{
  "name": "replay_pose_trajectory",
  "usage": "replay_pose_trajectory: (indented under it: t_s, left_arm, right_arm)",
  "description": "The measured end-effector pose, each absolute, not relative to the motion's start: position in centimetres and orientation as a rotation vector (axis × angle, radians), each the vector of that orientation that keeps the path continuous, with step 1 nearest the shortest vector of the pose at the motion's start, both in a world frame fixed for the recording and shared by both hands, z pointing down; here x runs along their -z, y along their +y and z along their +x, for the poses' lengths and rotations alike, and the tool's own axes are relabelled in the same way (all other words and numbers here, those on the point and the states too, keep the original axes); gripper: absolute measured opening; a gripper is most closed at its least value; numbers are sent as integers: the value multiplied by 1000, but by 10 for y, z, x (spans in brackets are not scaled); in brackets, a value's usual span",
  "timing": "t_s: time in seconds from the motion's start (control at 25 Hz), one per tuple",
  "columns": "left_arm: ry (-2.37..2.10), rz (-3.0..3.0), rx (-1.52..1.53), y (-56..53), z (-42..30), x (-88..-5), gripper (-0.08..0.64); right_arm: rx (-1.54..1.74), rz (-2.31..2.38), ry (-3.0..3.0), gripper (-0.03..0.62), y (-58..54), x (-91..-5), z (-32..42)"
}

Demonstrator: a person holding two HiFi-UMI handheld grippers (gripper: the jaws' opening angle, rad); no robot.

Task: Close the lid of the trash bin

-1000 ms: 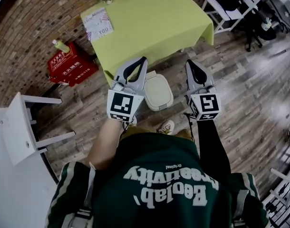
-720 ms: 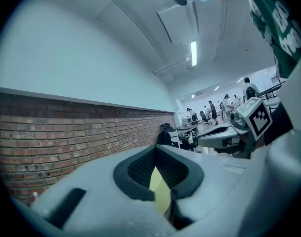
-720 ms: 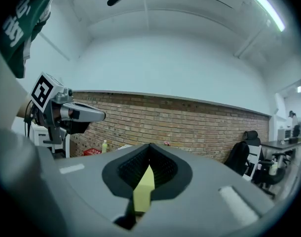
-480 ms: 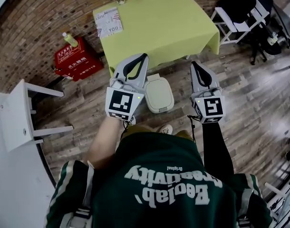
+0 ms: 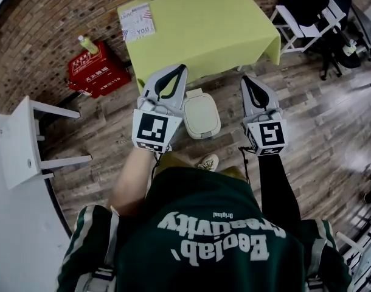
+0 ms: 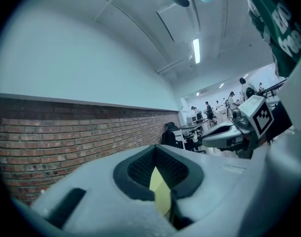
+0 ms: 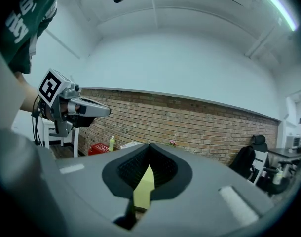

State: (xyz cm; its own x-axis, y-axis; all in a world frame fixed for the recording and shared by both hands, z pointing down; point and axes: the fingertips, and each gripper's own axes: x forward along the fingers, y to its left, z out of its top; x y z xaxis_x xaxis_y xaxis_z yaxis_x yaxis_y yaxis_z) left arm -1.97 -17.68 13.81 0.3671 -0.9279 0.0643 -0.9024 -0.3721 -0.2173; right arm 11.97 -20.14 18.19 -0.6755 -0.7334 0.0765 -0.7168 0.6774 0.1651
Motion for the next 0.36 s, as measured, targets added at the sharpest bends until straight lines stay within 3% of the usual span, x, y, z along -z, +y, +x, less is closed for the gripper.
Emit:
replay_pose_trajectory:
  t_s: [0.36]
  left_arm:
    - [1669, -2494, 306, -178, -13, -153, 5]
  right_arm:
    - [127, 1225, -2751, 11, -204, -195, 128]
